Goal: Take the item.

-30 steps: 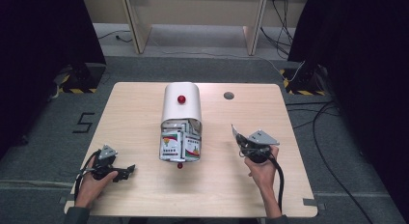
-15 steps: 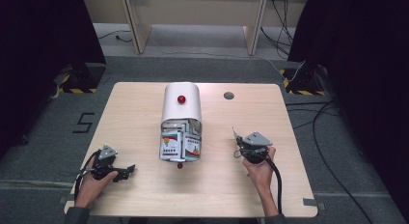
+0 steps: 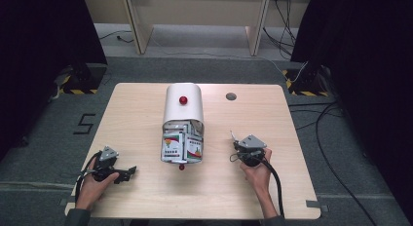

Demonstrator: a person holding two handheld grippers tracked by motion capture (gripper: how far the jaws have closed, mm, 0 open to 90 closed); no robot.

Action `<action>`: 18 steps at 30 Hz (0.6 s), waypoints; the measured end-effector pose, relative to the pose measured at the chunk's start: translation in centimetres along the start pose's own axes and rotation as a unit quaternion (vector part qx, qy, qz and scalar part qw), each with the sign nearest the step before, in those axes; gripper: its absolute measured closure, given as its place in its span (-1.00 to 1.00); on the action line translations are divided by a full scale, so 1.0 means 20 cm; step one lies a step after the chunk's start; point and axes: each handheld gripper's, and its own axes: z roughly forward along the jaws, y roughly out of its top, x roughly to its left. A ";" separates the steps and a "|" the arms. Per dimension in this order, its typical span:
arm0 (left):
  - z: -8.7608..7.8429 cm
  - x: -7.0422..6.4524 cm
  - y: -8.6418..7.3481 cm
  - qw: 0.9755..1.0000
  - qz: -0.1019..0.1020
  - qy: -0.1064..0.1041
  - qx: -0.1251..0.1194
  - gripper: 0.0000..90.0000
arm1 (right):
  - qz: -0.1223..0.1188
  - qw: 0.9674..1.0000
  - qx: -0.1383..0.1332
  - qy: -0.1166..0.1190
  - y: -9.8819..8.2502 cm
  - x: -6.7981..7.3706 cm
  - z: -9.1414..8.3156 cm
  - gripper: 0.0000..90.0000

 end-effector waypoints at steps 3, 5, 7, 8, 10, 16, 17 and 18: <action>0.00 0.00 0.00 1.000 0.001 0.000 0.000 -1.00 | 0.000 1.000 0.001 0.004 0.00 0.01 0.01 0.90; 0.00 0.00 0.00 1.000 0.000 0.000 0.000 -1.00 | 0.000 1.000 0.002 0.008 -0.01 0.01 0.02 0.88; 0.00 0.00 0.00 1.000 0.000 0.000 0.000 -1.00 | -0.001 1.000 0.004 0.015 -0.01 0.01 0.02 0.84; 0.00 0.00 0.00 1.000 0.000 0.000 0.000 -1.00 | 0.000 1.000 0.004 0.016 -0.01 0.01 0.02 0.83; 0.00 0.00 0.00 1.000 0.001 0.000 0.000 -1.00 | -0.001 1.000 0.005 0.016 -0.01 0.01 0.03 0.83; 0.00 0.00 0.00 1.000 0.000 0.000 0.000 -1.00 | 0.001 1.000 0.011 0.018 -0.01 0.03 0.04 0.65; 0.00 0.00 0.00 1.000 0.000 0.000 0.000 -1.00 | 0.004 1.000 0.012 0.020 -0.01 0.03 0.05 0.61; 0.00 0.00 0.00 1.000 0.000 0.000 0.000 -1.00 | 0.005 1.000 0.013 0.021 -0.01 0.03 0.05 0.59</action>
